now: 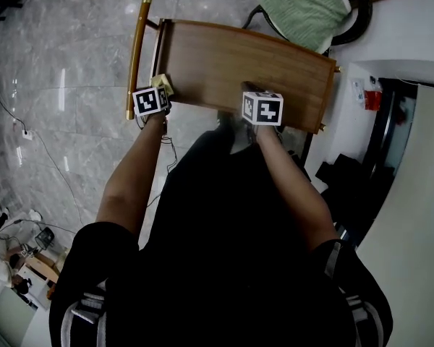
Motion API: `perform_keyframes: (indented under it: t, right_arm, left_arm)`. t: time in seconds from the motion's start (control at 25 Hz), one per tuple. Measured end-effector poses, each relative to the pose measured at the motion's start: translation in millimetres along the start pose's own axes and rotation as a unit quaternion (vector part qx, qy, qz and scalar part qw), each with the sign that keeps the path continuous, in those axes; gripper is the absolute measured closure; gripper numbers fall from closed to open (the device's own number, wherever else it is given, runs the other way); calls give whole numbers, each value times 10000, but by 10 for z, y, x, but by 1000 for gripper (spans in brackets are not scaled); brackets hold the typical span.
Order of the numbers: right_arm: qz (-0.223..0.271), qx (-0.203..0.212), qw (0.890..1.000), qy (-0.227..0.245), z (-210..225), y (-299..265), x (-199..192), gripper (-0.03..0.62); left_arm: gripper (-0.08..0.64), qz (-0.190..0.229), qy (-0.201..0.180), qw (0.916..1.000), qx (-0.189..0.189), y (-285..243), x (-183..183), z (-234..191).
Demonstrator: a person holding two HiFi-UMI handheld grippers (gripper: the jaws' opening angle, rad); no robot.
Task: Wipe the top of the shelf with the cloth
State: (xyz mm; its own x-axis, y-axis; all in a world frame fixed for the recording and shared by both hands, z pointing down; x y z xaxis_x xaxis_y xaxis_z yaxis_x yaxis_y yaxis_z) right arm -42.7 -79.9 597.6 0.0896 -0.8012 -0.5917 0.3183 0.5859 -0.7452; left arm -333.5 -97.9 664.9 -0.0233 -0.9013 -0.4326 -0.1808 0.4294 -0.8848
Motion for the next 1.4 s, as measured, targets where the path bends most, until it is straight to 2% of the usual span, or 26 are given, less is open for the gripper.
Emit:
perform_keyframes:
  t: [0.08, 0.16, 0.24, 0.36, 0.44, 0.52, 0.68, 0.84, 1.0, 1.2, 1.28, 1.4]
  right_arm:
    - [245, 508, 9983, 166, -102, 111, 119, 560]
    - [611, 1111, 9911, 401, -241, 266, 295, 560]
    - [937, 1507, 9818, 683, -351, 459, 443, 560]
    - [1419, 1942, 9661, 940, -417, 757, 618, 560]
    - [1905, 2295, 9504, 877, -417, 1001, 860, 560]
    - [2320, 2539, 9341, 955, -435, 1329, 1065, 560]
    - [2908, 2683, 9096, 1266, -499, 2020, 1235, 560]
    - [3353, 2557, 8954, 1432, -450, 2704, 1210, 560]
    - [3763, 2487, 8792, 1536, -423, 3339, 1093, 560]
    - [4026, 2630, 8588, 1765, -577, 3906, 822, 560]
    - [4090, 2713, 8536, 1746, -652, 4033, 709, 560]
    - [4012, 2859, 8521, 1765, -774, 4087, 541, 562]
  left_arm:
    - [528, 298, -308, 9985, -335, 52, 134, 199]
    - [528, 584, -598, 9934, -791, 118, 248, 467]
    - [528, 906, -802, 9839, -1319, 245, 324, 772]
    - [528, 1335, -834, 9669, -2005, 529, 462, 1194]
    - [528, 1726, -932, 9495, -2448, 728, 702, 1500]
    - [528, 2105, -1058, 9281, -2883, 1034, 918, 1835]
    - [528, 2737, -1422, 8860, -3462, 1807, 1115, 2301]
    - [528, 3198, -1866, 8474, -3807, 2535, 1053, 2675]
    - [528, 3462, -2251, 8193, -3978, 3082, 776, 2988]
    - [528, 3539, -2426, 7981, -4230, 3599, 373, 3271]
    - [528, 3569, -2440, 7949, -4256, 3749, 224, 3292]
    - [528, 3600, -2470, 7928, -4253, 3929, 49, 3242]
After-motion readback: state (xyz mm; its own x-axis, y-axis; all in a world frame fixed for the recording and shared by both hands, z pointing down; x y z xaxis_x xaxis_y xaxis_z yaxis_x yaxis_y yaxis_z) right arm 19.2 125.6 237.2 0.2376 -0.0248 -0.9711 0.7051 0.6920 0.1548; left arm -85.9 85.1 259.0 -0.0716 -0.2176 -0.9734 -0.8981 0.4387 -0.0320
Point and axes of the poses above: the fingertips, and each gripper's own axes: y backward along the fingers, z to its right, x out of its top, the point moved 2 cm from there along y, backward along the fingers, and after that the axes turned 5 degrees about z, right-handed, at the moved point
